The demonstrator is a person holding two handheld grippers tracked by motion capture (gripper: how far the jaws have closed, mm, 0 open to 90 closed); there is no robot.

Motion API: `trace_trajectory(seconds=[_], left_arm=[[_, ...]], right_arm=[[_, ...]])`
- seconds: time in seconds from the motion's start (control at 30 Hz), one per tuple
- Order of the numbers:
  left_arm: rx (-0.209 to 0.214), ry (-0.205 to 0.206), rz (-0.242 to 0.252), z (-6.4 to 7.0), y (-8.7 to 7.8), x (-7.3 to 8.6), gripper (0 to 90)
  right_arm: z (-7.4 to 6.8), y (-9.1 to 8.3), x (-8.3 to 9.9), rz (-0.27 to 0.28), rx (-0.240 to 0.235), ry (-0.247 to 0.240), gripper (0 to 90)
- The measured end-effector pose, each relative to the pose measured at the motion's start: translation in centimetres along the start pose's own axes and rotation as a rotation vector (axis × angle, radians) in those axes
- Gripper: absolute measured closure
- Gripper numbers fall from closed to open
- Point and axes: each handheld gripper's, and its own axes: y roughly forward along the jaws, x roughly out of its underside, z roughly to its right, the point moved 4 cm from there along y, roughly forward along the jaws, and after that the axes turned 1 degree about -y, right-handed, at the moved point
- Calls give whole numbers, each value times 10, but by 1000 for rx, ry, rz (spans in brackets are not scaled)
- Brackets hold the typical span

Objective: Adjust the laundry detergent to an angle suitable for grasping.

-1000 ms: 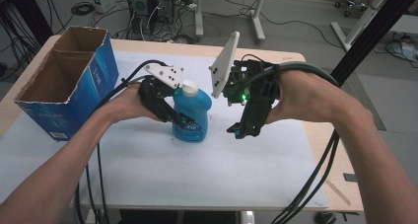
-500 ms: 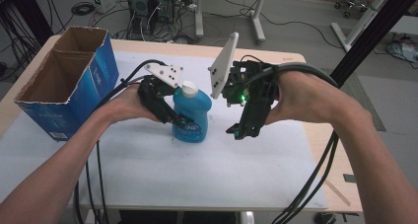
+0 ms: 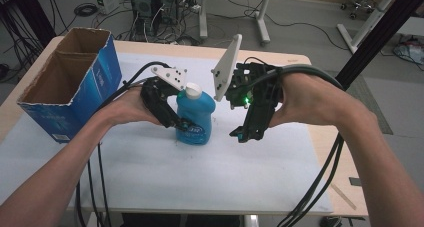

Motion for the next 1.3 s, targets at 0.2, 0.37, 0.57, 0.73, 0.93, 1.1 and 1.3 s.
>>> trace_trajectory(seconds=[0.2, 0.37, 0.57, 0.73, 0.93, 1.1, 1.3], left_arm=[[-50, 3, -56, 3, -13, -5, 199], [-84, 5, -121, -1, -27, -5, 174], [-127, -4, -219, -13, -43, -3, 148], [-151, -31, -310, -28, -54, -1, 148], [-190, -40, -447, -52, -67, 0, 115], [-198, -15, -508, -61, -73, -5, 115], [-195, 27, -594, -77, -78, -14, 115]], right_arm=[[1, 1, 0, -3, 0, -1, 122], [1, 2, -2, -5, -1, -2, 122], [0, 2, -3, -6, -2, -6, 122], [0, 3, -4, -10, -1, -7, 122], [-1, 3, -4, -14, -1, -5, 122], [-1, 3, -4, -18, 1, -6, 122], [-3, 4, -6, -29, 3, -19, 122]])
